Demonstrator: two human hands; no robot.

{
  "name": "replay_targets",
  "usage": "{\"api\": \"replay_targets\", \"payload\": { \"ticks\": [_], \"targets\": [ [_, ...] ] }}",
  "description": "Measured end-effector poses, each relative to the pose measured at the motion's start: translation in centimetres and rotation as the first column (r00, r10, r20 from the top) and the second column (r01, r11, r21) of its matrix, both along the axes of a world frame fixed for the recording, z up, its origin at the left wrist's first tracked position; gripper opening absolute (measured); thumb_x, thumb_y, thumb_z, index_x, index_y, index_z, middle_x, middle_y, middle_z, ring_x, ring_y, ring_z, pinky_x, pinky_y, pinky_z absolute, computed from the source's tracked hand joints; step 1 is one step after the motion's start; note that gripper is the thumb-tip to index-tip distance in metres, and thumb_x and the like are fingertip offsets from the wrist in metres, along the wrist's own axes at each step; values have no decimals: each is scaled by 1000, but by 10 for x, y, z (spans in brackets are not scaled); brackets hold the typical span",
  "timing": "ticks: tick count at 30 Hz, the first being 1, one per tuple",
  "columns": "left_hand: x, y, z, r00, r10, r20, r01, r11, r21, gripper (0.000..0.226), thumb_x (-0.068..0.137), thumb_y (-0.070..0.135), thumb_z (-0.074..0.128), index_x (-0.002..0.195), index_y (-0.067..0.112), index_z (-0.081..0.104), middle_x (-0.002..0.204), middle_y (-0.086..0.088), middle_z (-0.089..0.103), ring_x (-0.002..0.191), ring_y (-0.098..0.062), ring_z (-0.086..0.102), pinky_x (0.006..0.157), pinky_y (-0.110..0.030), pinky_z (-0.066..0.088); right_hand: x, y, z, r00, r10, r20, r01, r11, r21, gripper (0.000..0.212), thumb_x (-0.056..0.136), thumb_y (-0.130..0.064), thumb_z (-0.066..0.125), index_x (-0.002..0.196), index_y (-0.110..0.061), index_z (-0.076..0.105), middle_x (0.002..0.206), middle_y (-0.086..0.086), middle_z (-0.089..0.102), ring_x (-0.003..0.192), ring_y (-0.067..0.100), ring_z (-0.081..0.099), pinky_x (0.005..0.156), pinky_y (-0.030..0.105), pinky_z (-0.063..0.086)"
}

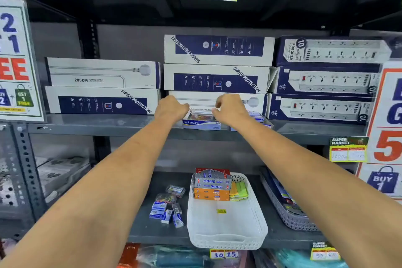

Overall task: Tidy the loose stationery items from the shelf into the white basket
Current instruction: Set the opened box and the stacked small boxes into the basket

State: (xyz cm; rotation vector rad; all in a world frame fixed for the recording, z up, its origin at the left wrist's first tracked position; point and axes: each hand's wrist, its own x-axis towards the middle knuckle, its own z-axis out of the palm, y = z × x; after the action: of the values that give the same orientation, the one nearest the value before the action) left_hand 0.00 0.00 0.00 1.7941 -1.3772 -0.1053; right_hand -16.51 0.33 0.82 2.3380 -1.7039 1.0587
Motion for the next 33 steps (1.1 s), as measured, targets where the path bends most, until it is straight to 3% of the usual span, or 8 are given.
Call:
{"api": "replay_targets", "payload": {
  "ticks": [4, 7, 13, 18, 23, 25, 29, 33],
  "targets": [
    [6, -6, -13, 999, -25, -24, 28, 993, 116, 38, 83, 38, 64, 94, 2, 62, 104, -18, 67, 94, -33, 61, 71, -31, 44, 8, -4, -4, 988, -117, -105, 126, 988, 84, 19, 81, -5, 62, 101, -2, 65, 106, 18, 64, 96, 34, 63, 69, 29, 44],
    [6, -13, -23, 999, -20, -29, 23, 992, 122, 42, 83, 40, 62, 97, 0, 65, 102, -17, 68, 95, -34, 62, 72, -32, 45, 14, -7, 0, 985, -125, -116, 139, 982, 126, 10, 80, -1, 61, 77, -6, 54, 97, 17, 66, 87, 34, 67, 58, 29, 47],
    [12, -12, -17, 999, -41, 9, 40, 992, 119, 25, 84, 21, 60, 97, 0, 63, 104, -18, 67, 98, -34, 62, 73, -31, 46, 19, -10, 8, 990, -125, -64, 138, 953, 270, 29, 80, 0, 61, 62, -10, 42, 58, 10, 56, 23, 18, 52, 27, 17, 36],
    [21, 6, -13, 999, -42, 15, 41, 997, 69, 22, 80, 28, 66, 77, 7, 62, 89, -15, 71, 79, -33, 68, 69, -30, 52, 21, 1, 12, 990, -136, -37, 141, 961, 237, 33, 76, -9, 68, 55, -12, 44, 18, -4, 39, 40, 18, 55, 25, 11, 26],
    [24, 50, -15, 995, -19, -97, 21, 1000, 14, 23, 78, 30, 69, 71, 9, 64, 57, -3, 61, 39, -17, 59, 52, -24, 53, 9, 22, 18, 995, -81, 57, 62, 959, 278, 21, 73, -16, 71, 59, -9, 57, 23, -3, 47, 28, 9, 53, 59, 25, 56],
    [24, 72, -19, 992, -12, -123, 9, 1000, -19, 23, 74, 29, 69, 70, 7, 69, 55, -5, 63, 36, -16, 57, 55, -27, 57, 4, 38, 16, 992, -53, 115, 16, 953, 302, 13, 73, -12, 71, 65, -6, 63, 25, -3, 49, 24, 6, 51, 57, 25, 56],
    [24, 113, -34, 979, -52, -198, 45, 998, -38, 24, 72, 25, 69, 54, 9, 65, 39, 2, 58, 24, -7, 44, 31, -14, 37, -2, 73, 1, 987, 5, 163, -55, 950, 306, 9, 72, -5, 70, 64, -2, 66, 47, 10, 60, 41, 21, 62, 43, 20, 51],
    [22, 145, -48, 964, -73, -255, 58, 996, -68, 22, 70, 27, 69, 57, 10, 70, 37, -2, 59, 26, -12, 41, 39, -18, 37, -8, 96, -15, 979, 52, 200, -110, 950, 292, 8, 71, -4, 71, 70, 4, 68, 59, 13, 65, 47, 26, 66, 48, 29, 58]
  ]
}}
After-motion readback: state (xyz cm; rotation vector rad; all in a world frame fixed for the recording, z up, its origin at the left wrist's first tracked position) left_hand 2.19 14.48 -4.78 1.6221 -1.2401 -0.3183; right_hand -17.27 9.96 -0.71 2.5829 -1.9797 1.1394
